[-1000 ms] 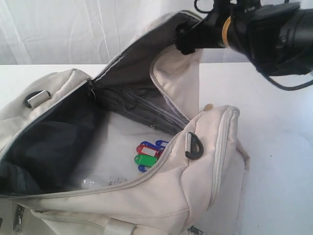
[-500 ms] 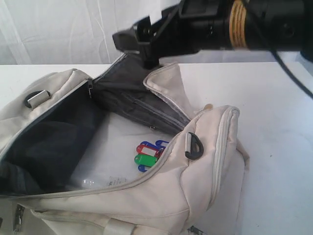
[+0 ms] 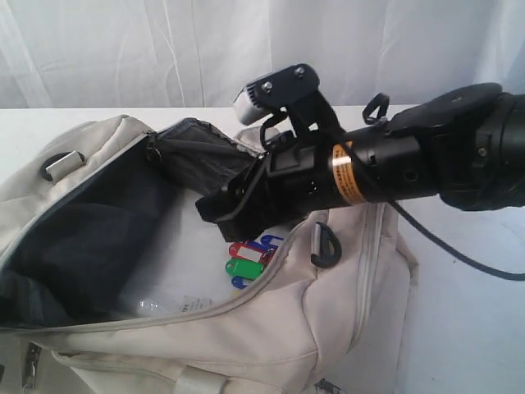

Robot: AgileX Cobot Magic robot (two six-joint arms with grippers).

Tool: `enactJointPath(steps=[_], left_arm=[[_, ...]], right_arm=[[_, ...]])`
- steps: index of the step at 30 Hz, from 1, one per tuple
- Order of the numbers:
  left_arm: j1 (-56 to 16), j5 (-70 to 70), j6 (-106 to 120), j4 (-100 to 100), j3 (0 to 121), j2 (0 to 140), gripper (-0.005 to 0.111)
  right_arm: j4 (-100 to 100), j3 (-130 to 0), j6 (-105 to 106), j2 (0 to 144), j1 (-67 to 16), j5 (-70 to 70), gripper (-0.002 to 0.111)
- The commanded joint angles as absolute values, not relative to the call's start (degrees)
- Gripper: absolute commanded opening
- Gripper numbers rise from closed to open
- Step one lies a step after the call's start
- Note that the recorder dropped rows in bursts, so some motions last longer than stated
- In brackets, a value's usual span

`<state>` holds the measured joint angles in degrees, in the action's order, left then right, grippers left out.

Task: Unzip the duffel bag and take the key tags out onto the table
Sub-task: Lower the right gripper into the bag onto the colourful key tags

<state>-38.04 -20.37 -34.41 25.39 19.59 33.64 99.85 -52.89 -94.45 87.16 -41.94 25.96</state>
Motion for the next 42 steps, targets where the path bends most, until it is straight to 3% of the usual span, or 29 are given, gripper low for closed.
enactJointPath(steps=[1,8,13,28,36,42], left_arm=[[-37.9,-21.2,-34.0,24.5,19.4,33.3,0.000],[-37.9,-21.1,-34.1,24.5,19.4,33.3,0.000],[-37.9,-21.0,-34.1,24.5,19.4,33.3,0.000],[-37.9,-21.0,-34.1,24.5,19.4,33.3,0.000],[-37.9,-21.0,-34.1,24.5,19.4,33.3,0.000],[-37.9,-21.0,-34.1,24.5,19.4,33.3,0.000]], right_arm=[[99.9,-52.6,-90.4,89.0,-42.4,30.5,0.052],[99.9,-52.6,-92.4,91.8,-42.4,23.4,0.066],[99.9,-52.2,-93.4,95.1,-42.4,25.3,0.066],[99.9,-44.4,-83.5,96.8,-42.4,13.3,0.066],[99.9,-43.6,-82.1,100.1,-42.4,14.2,0.046],[99.9,-44.8,-82.1,99.2,-42.4,14.2,0.009]])
